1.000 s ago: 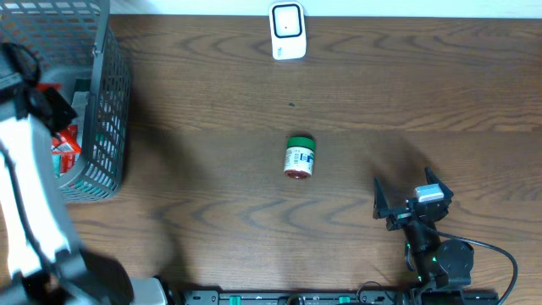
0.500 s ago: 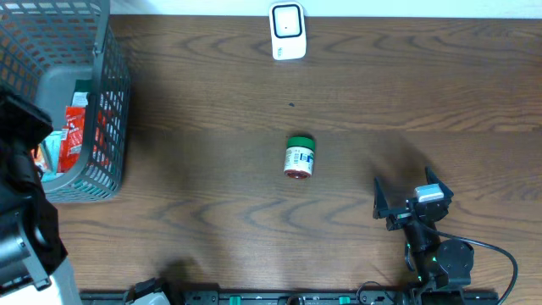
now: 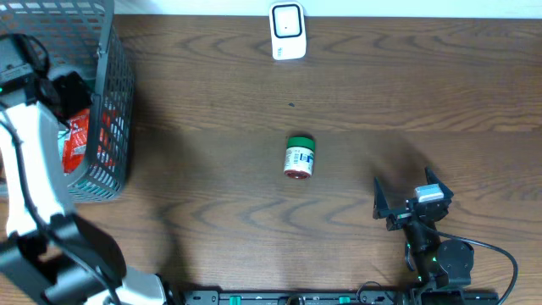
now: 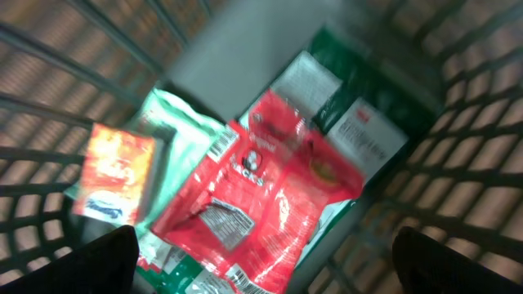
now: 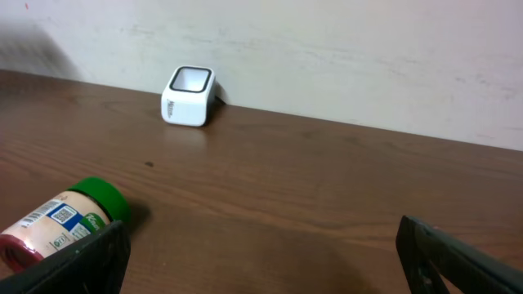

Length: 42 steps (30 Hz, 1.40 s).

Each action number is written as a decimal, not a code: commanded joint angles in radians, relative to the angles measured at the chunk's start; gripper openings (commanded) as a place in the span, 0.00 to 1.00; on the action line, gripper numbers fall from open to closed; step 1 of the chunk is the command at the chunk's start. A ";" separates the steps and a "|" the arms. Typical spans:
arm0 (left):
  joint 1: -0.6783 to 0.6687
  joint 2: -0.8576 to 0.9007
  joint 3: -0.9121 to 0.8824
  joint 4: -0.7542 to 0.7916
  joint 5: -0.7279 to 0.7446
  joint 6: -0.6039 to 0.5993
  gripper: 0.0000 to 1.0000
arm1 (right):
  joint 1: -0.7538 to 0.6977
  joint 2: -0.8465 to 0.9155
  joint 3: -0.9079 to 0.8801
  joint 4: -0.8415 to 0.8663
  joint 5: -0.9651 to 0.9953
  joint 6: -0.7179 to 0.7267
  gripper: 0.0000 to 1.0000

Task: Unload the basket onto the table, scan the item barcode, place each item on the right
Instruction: 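Reach the left gripper into the basket and grasp the red snack bag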

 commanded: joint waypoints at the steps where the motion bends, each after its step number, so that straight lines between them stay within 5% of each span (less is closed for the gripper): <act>1: -0.008 0.122 -0.003 -0.019 0.038 0.039 0.99 | -0.011 -0.005 -0.001 -0.004 0.001 0.009 0.99; 11: -0.008 0.329 -0.005 -0.022 0.060 0.064 0.94 | -0.011 -0.005 -0.001 -0.004 0.001 0.009 0.99; 19: -0.005 0.365 -0.004 -0.014 0.059 0.064 0.39 | -0.011 -0.005 -0.001 -0.004 0.001 0.009 0.99; 27: 0.020 0.215 -0.003 -0.006 0.055 0.064 0.08 | -0.011 -0.004 -0.001 -0.004 0.001 0.009 0.99; 42: 0.060 -0.330 -0.003 0.125 0.055 0.018 0.07 | -0.011 -0.004 -0.001 -0.004 0.001 0.009 0.99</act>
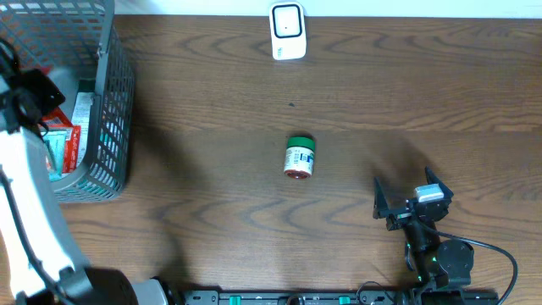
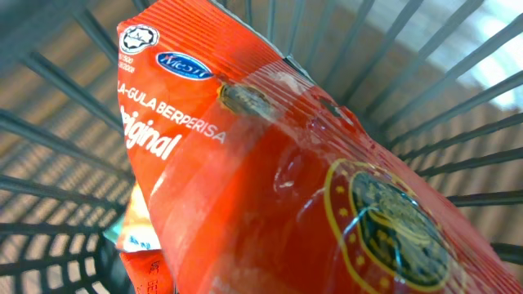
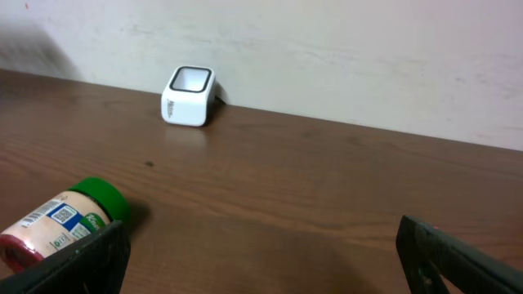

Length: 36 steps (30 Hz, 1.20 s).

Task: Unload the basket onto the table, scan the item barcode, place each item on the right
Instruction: 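Reach the left gripper into the basket and grasp the red snack bag, then carry the red bag with the left gripper and drop it beside the jar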

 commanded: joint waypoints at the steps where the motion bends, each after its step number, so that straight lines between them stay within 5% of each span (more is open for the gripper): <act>1: 0.000 -0.160 0.002 0.050 -0.002 -0.034 0.07 | -0.011 -0.004 -0.001 -0.003 0.002 0.009 0.99; 11: -0.121 -0.486 0.000 -0.153 0.214 -0.214 0.08 | -0.011 -0.005 -0.001 -0.003 0.002 0.009 0.99; 19: -0.498 -0.474 -0.125 -0.273 0.199 -0.286 0.08 | -0.011 -0.004 -0.001 -0.003 0.002 0.009 0.99; 27: -0.878 -0.180 -0.386 -0.065 0.053 -0.434 0.08 | -0.011 -0.004 -0.001 -0.003 0.002 0.009 0.99; 36: -0.971 0.203 -0.386 0.120 -0.011 -0.463 0.08 | -0.011 -0.004 -0.001 -0.003 0.002 0.009 0.99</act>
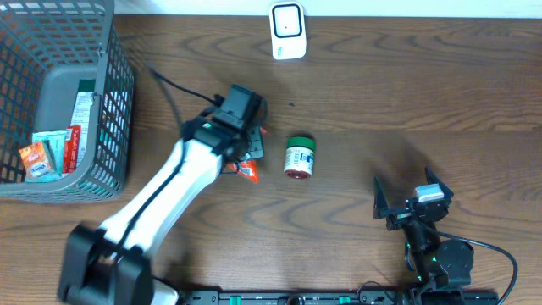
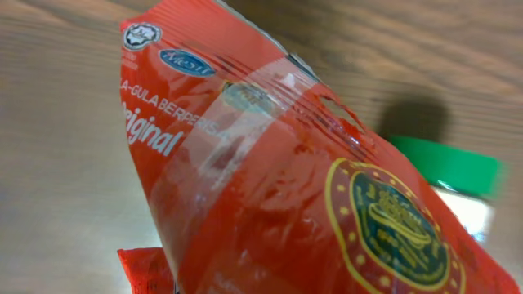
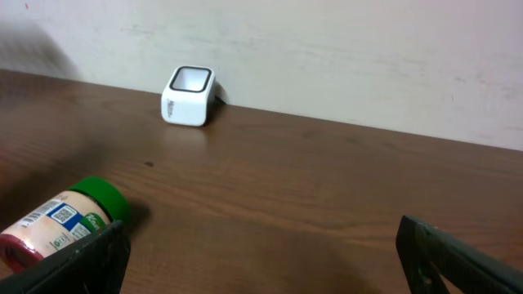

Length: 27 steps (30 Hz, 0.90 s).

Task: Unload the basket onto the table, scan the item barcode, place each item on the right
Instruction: 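Carry the red bag with the left gripper and drop it beside the jar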

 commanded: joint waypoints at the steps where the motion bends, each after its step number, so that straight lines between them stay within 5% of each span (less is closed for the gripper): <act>1: -0.004 0.118 -0.002 0.052 -0.039 -0.021 0.08 | -0.011 -0.004 -0.001 -0.004 0.002 0.009 0.99; 2: -0.004 0.142 -0.002 0.064 -0.039 -0.021 0.07 | -0.011 -0.004 -0.001 -0.004 0.002 0.009 0.99; 4: -0.004 0.184 -0.002 0.092 -0.039 -0.019 0.22 | -0.011 -0.004 -0.001 -0.004 0.002 0.009 0.99; 7: 0.000 0.174 0.015 0.099 -0.034 0.019 0.63 | -0.011 -0.004 -0.001 -0.004 0.002 0.009 0.99; 14: 0.036 0.051 0.115 0.003 -0.027 0.090 0.74 | -0.011 -0.004 -0.001 -0.004 0.002 0.009 0.99; 16: 0.039 0.019 0.115 -0.012 -0.005 0.108 0.73 | -0.011 -0.004 -0.001 -0.004 0.002 0.009 0.99; 19: 0.040 0.004 0.113 -0.062 0.164 0.202 0.19 | -0.011 -0.004 -0.001 -0.004 0.002 0.009 0.99; 20: 0.040 0.009 0.109 -0.073 0.202 0.227 0.08 | -0.011 -0.004 -0.001 -0.004 0.002 0.009 0.99; 27: 0.053 0.114 0.088 -0.127 0.254 0.321 0.07 | -0.011 -0.004 -0.001 -0.004 0.002 0.009 0.99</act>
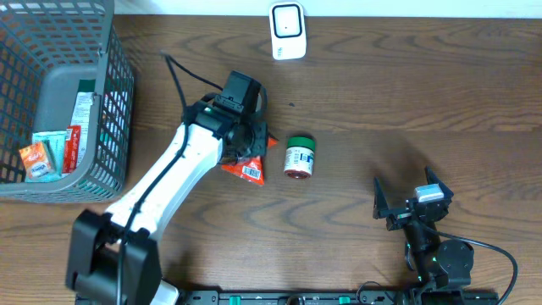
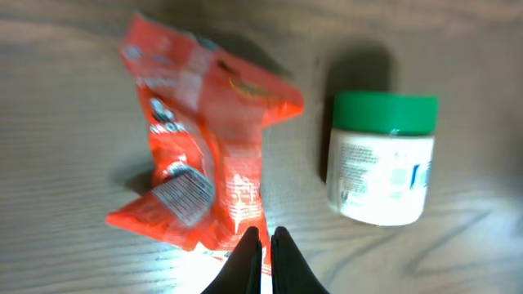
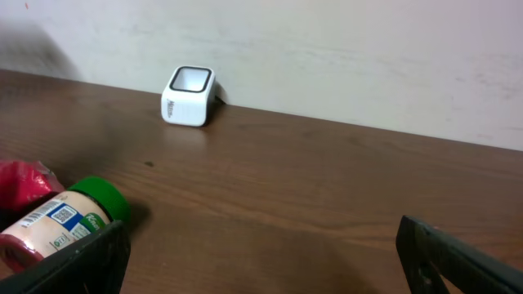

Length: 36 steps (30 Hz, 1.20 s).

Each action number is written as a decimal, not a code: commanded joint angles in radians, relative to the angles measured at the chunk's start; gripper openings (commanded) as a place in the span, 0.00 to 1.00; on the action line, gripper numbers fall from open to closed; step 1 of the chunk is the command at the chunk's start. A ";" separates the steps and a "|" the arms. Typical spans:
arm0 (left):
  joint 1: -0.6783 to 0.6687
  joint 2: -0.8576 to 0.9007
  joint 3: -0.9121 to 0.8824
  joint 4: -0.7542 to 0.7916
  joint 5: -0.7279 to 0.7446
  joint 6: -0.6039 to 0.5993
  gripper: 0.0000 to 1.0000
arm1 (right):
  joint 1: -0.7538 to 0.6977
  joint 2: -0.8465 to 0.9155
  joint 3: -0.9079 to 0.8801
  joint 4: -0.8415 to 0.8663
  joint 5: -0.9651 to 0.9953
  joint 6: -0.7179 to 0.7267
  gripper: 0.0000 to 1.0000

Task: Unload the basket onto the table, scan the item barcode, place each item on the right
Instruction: 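Carry the red bag with the left gripper and drop it beside the jar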

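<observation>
A red snack packet [image 1: 246, 166] lies on the brown table [image 1: 381, 93] just left of a green-lidded jar [image 1: 298, 157], its barcode label facing up. In the left wrist view the packet [image 2: 198, 175] sits flat with the jar [image 2: 382, 159] to its right. My left gripper [image 2: 262, 243] is shut with its fingertips pinching the packet's near edge; from overhead the left gripper [image 1: 251, 149] hovers over the packet's top. The white scanner [image 1: 287, 31] stands at the far edge, also visible as the scanner [image 3: 189, 95]. My right gripper [image 3: 265, 257] stands open near the front right.
A grey wire basket [image 1: 110, 93] at the far left holds several more packets. The right gripper [image 1: 408, 200] rests low at the front right, with the jar [image 3: 57, 224] ahead of it on its left.
The red packet filled the left wrist view, held up beside the jar. Now it is laid flat on the table left of the jar, with my left fingertips still on its edge.
My left gripper was open over the packets inside the basket. Then it held the red packet up within the basket. After that the arm was at the table's middle with the packet beside the jar, and now the packet lies flat there. The right arm has stayed still.
</observation>
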 commanded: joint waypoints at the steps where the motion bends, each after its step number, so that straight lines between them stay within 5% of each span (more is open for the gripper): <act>1: 0.015 0.089 -0.017 -0.010 0.081 0.083 0.08 | -0.011 -0.004 -0.001 -0.004 0.002 0.009 0.99; 8: 0.018 0.240 -0.017 -0.032 0.076 0.086 0.08 | -0.011 -0.004 -0.001 -0.004 0.002 0.009 0.99; 12: 0.018 0.269 -0.017 -0.028 0.047 0.087 0.17 | -0.011 -0.004 -0.001 -0.004 0.002 0.009 0.99; 24: 0.121 0.036 0.082 -0.034 0.110 0.067 0.17 | -0.011 -0.004 -0.001 -0.004 0.002 0.009 0.99; 36: 0.137 0.170 0.063 0.023 0.111 0.068 0.17 | -0.011 -0.005 -0.001 -0.004 0.002 0.009 0.99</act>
